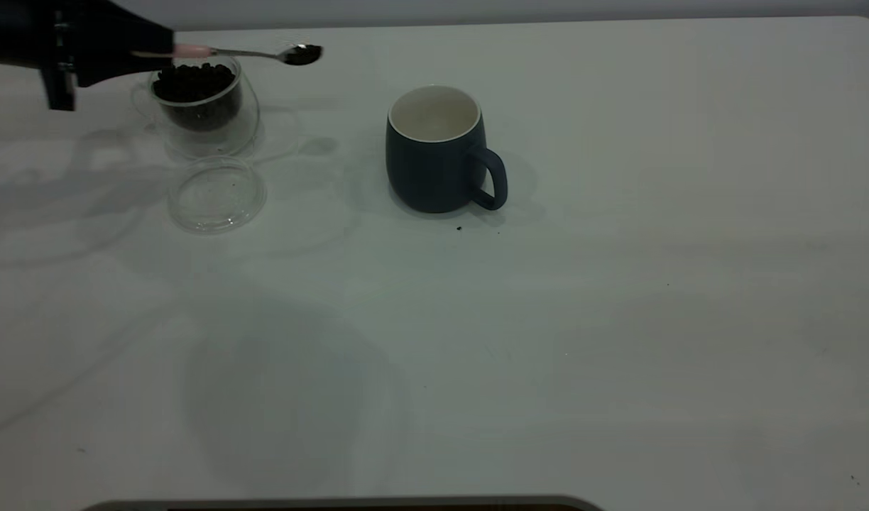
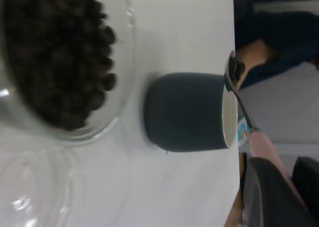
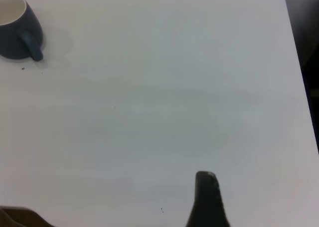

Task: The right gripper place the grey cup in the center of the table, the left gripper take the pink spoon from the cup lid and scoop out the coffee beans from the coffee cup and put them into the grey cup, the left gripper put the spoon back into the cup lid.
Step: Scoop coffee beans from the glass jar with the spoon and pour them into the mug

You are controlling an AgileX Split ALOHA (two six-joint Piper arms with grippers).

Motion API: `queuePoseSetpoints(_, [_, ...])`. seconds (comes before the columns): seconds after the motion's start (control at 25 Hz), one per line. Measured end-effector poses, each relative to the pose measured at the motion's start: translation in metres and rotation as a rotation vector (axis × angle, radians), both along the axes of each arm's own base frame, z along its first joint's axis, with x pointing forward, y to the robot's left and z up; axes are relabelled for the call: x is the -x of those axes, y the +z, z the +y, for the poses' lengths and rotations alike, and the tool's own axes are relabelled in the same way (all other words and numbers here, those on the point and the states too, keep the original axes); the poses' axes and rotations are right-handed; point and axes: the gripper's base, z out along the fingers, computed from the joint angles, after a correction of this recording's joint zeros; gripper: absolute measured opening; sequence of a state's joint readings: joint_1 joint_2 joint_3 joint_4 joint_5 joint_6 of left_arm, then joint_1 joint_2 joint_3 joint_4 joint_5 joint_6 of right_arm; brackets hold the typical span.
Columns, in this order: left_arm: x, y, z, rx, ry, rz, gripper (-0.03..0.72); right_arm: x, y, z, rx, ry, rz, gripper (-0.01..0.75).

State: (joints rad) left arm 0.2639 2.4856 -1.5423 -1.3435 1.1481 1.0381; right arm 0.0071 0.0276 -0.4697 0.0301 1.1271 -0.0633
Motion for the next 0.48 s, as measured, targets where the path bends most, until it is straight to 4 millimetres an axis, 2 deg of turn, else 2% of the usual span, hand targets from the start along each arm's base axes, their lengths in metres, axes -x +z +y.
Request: queuePoseSetpoints(0.48, [-0.003, 0.002, -0.053, 0.024, -0.092, -0.004, 0.125, 0.0, 0.0, 0.0, 0.0, 0.0, 0.0, 0.591])
